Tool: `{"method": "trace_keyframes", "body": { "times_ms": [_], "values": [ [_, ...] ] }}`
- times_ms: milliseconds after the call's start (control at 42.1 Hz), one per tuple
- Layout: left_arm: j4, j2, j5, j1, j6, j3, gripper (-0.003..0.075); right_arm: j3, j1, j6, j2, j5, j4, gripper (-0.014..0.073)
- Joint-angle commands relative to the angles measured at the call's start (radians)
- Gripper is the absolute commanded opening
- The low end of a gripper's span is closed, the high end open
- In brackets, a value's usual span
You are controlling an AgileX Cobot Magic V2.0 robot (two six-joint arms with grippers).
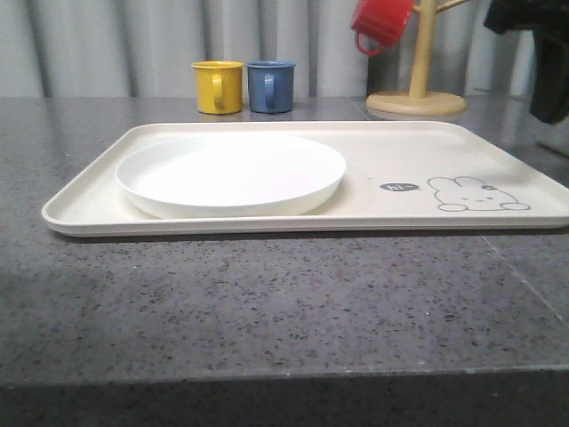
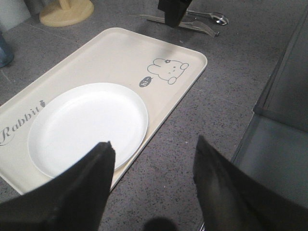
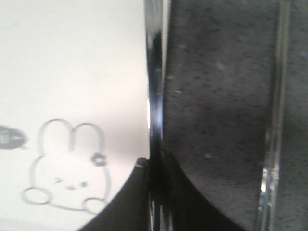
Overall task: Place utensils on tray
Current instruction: 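Lower the right gripper onto the fork beside the tray and grasp it, then place the fork on the tray beside the plate and open the right gripper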
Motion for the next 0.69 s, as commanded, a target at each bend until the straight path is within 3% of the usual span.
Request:
{"method": "trace_keyframes", "body": {
  "times_ms": [0, 142, 261, 427, 665],
  "values": [
    [-0.004, -0.002, -0.080, -0.009, -0.011, -0.026, 0.0375, -0.081, 0.089, -0.013, -0.034, 0.005, 0.038, -0.0024],
    [-0.004, 0.000, -0.080, -0.009, -0.011, -0.026, 0.0376, -0.178, 0.209, 0.000, 0.035, 0.066, 0.035, -0.0024],
    [-0.004, 0.000, -0.080, -0.009, -0.011, -0.026, 0.0376, -0.260, 0.255, 0.131, 0.130, 0.102, -0.014, -0.0024],
    [-0.004, 0.000, -0.080, -0.009, -0.011, -0.026, 0.0376, -0.299, 0.259, 0.406, 0.222, 0.088, -0.045, -0.0024],
    [-0.004, 0.000, -0.080, -0.009, -0.011, -0.026, 0.0376, -0.299, 0.259, 0.500, 0.252, 0.042, -0.046, -0.0015]
  ]
}}
